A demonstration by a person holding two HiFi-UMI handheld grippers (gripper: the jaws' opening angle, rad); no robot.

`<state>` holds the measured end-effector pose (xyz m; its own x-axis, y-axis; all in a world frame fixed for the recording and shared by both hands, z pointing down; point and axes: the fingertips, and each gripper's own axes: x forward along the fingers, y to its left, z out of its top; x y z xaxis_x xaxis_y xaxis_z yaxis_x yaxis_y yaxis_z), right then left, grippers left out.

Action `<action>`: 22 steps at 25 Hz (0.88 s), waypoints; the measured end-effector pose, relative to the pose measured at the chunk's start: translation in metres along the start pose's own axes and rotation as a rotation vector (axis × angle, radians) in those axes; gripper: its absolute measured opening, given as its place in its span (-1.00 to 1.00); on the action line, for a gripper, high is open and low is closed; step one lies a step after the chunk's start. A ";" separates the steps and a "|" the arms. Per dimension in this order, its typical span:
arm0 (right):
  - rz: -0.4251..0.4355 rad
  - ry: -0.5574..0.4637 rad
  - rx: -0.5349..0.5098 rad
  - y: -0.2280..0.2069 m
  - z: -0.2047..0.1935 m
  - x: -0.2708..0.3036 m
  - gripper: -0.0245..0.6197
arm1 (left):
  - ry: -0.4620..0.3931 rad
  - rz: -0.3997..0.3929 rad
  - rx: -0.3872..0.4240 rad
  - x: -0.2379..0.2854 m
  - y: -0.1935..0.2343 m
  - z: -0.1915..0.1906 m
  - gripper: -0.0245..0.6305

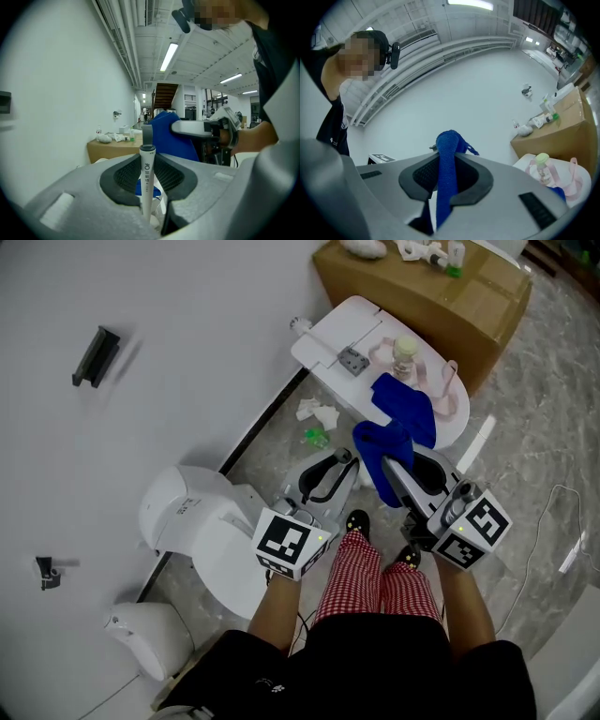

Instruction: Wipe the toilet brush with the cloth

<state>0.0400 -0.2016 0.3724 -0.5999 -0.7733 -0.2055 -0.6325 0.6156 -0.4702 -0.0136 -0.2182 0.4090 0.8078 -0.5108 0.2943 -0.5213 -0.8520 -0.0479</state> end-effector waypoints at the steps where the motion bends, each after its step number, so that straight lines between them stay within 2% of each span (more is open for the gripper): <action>1: 0.017 -0.004 -0.007 0.003 0.005 0.001 -0.72 | -0.007 -0.003 0.004 -0.002 -0.001 0.006 -0.64; 10: 0.188 -0.043 -0.032 0.029 0.049 0.001 -0.72 | -0.056 -0.037 0.022 -0.016 -0.010 0.054 -0.64; 22: 0.363 -0.088 -0.059 0.071 0.090 -0.001 -0.72 | -0.125 -0.149 0.065 -0.042 -0.042 0.114 -0.64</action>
<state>0.0404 -0.1710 0.2619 -0.7473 -0.5118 -0.4238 -0.4150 0.8576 -0.3039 0.0060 -0.1738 0.2901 0.9047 -0.3852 0.1820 -0.3777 -0.9228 -0.0756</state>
